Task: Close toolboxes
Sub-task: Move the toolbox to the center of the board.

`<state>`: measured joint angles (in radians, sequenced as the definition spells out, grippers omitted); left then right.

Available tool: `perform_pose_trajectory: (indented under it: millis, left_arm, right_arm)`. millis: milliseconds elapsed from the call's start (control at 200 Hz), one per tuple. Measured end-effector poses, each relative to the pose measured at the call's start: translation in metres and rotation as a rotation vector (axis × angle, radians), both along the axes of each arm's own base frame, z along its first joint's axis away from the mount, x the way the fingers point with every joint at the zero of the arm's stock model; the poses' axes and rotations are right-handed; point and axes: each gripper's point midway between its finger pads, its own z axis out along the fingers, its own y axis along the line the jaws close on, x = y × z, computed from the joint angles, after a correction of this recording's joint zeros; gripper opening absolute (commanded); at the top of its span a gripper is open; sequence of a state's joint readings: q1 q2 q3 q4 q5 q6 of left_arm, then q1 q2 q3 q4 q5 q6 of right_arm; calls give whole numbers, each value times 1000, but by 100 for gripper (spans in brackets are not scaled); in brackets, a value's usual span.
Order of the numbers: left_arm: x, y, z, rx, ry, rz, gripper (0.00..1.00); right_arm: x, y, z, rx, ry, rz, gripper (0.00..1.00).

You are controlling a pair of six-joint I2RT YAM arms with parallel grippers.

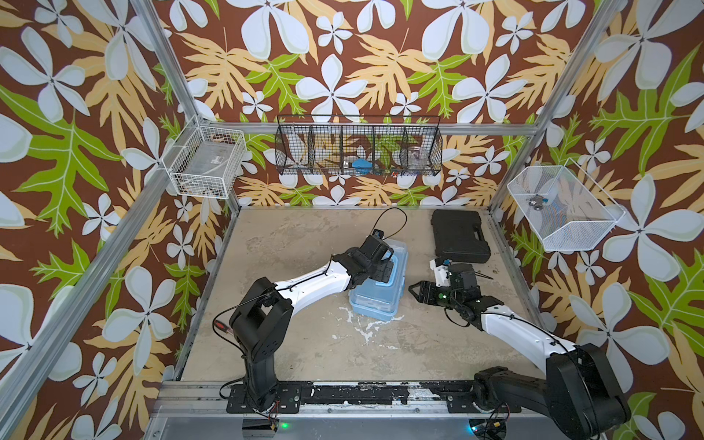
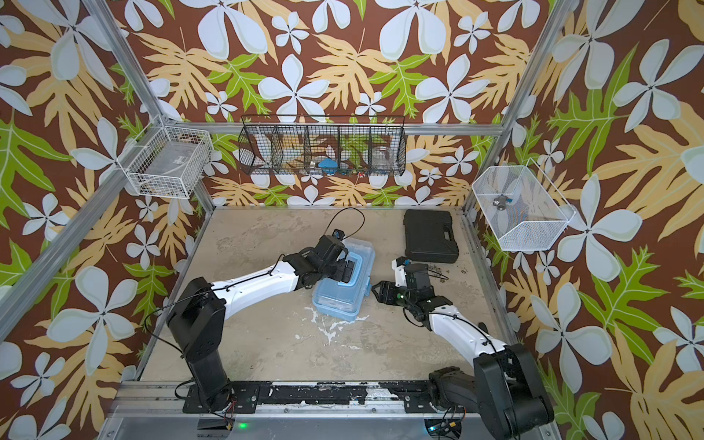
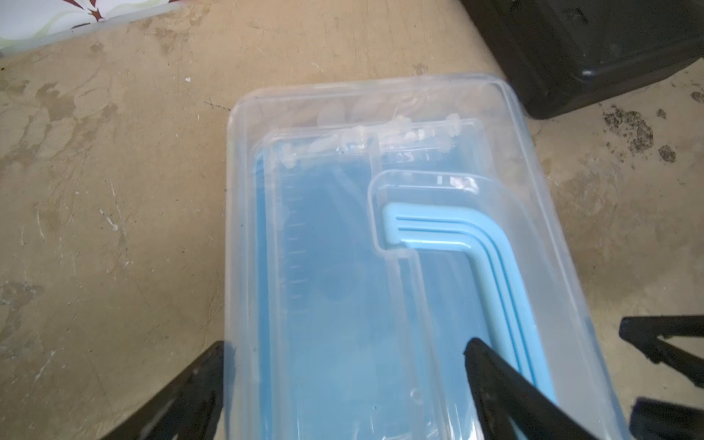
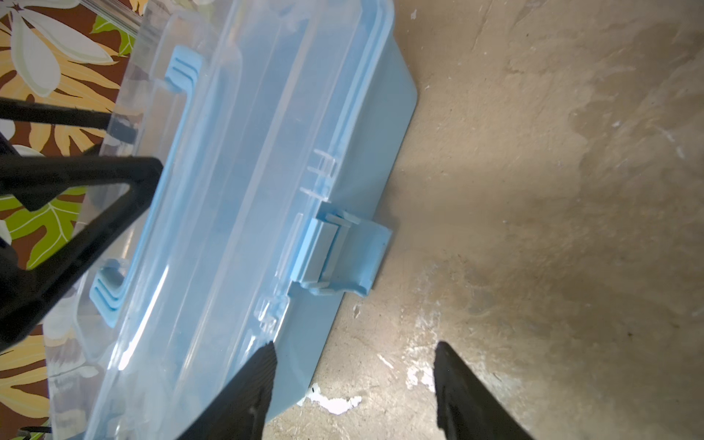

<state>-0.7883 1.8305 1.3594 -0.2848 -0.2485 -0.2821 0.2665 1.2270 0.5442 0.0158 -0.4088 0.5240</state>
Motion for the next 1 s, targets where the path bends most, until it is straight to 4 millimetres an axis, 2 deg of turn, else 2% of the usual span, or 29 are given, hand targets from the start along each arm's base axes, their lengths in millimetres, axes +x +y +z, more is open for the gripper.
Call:
perform_pose_trajectory:
  millis: [275,495,606,821,921,1001]
  left_arm:
    - [11,11,-1,11,-28,56,76]
    - [17,61,-1,-1,-16,172,75]
    - [13,80,1,6,4,233,75]
    - [4,81,1,-6,52,232,91]
    - [2,77,-1,-26,63,224,92]
    - [1,76,-4,-44,62,221,88]
  right_arm:
    - [2,1,5,8,-13,0,68]
    - [7,2,10,11,-24,2,68]
    - [8,4,10,14,-25,8,68]
    - [8,9,9,33,-13,30,69]
    - [7,13,8,52,-10,46,75]
    - [6,16,8,73,-7,56,76]
